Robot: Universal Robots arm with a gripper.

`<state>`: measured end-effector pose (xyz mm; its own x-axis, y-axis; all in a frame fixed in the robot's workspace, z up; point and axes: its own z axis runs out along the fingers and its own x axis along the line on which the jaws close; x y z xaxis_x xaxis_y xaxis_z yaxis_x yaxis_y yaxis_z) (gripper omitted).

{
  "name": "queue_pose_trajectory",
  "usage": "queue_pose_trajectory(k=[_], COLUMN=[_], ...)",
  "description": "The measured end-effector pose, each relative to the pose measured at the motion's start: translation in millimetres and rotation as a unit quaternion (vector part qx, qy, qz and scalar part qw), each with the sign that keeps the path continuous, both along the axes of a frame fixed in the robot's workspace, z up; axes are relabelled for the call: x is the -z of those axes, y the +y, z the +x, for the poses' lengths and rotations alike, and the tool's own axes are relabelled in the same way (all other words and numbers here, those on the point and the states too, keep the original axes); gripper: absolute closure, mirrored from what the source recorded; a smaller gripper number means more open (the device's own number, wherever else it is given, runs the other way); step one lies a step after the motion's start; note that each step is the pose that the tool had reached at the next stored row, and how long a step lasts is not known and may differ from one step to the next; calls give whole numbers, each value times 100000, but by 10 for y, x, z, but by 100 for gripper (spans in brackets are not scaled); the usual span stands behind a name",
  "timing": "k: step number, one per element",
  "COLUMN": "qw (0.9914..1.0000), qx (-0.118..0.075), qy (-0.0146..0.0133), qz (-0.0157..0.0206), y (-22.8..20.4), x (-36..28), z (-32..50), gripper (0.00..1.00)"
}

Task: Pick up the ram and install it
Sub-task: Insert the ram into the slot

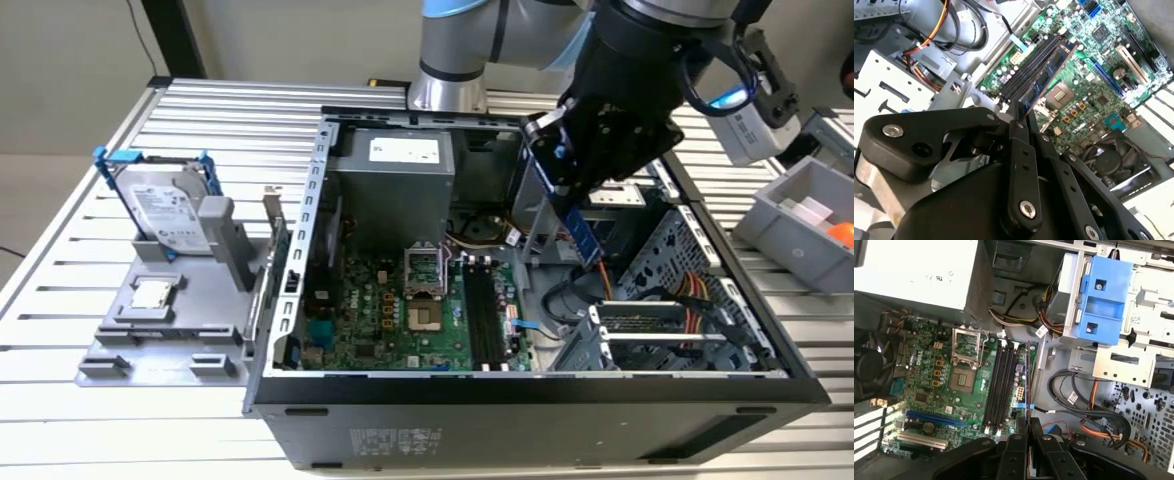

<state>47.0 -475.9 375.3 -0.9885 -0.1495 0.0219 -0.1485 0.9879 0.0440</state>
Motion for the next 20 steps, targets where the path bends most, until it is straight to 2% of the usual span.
queue_pose_trajectory(k=[5,10,15,20], qw=[99975,99903,99789,99634], qx=[2249,4410,6491,8542], qy=[-2,0,-4,-3], qz=[9,0,6,3], y=[-6,-11,-14,-16], x=[4,6,9,11], z=[0,0,0,0], gripper=[100,100,100,100])
